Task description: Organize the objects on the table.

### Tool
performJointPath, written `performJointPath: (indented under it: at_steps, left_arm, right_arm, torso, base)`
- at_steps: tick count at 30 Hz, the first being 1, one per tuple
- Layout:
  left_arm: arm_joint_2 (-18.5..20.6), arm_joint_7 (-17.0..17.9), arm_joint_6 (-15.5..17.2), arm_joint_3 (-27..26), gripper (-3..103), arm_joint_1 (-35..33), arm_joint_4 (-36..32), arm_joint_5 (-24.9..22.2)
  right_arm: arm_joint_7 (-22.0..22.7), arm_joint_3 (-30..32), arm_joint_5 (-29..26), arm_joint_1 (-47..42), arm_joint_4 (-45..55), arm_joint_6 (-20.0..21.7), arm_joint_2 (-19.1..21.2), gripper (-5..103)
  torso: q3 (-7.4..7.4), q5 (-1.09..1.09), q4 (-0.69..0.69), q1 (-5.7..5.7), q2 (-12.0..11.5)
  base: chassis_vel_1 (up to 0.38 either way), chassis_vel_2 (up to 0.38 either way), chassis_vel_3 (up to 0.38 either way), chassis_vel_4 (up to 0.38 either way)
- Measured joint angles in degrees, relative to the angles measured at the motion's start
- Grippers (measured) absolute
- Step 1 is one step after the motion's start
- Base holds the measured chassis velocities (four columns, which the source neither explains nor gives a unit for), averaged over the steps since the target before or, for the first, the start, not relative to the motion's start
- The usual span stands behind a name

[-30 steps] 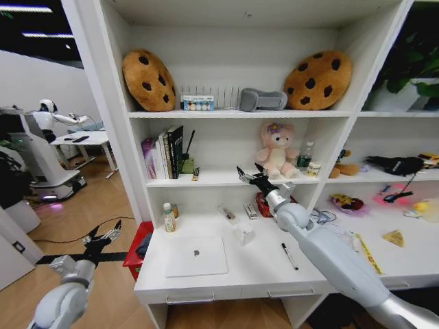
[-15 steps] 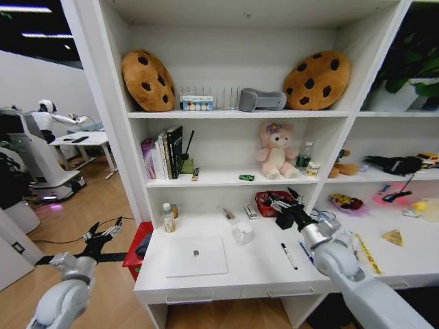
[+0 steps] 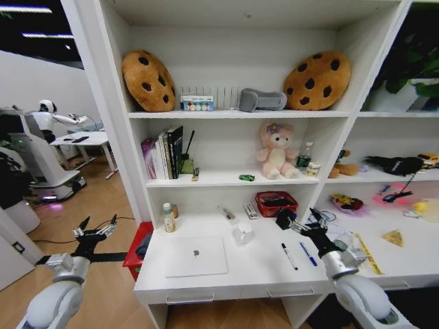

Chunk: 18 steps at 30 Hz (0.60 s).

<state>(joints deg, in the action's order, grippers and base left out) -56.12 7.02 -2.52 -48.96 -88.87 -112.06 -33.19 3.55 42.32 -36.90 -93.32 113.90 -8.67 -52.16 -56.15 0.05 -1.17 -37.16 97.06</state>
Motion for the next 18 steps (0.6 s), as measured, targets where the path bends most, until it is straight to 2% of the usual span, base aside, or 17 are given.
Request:
performJointPath:
  at_steps: [10,15,18]
  left_arm:
    - [-1.83,-0.22,-0.24,-0.45,100,-0.65,0.00,-0.52]
    - [-2.68,-0.52,-0.24,-0.45,100,-0.72,0.26,-0.88]
    - [-3.07,-0.58,-0.24,-0.26,100,-0.68,0.41,-0.90]
  right_arm:
    - [-1.13,-0.49,4.06,-4.28,-4.44,-4.03,-4.29,100]
    - [-2.61,-0.73,6.31,-5.34,-6.48,-8.53,-5.86,100]
    - [-2.90,-0.50,6.40,-5.37,-6.56,-9.70,-6.00,100]
  torso:
    - [0.00,0.00,0.02,-0.01,0.00]
    - [0.00,0.00,0.00,-0.01,-0.01]
    - [-0.01,0.00,0.01,-0.01,-0.01]
  base:
    - [0.000,0.000,0.000,0.000]
    - [0.000,0.000,0.000,0.000]
    - [0.000,0.000,0.000,0.000]
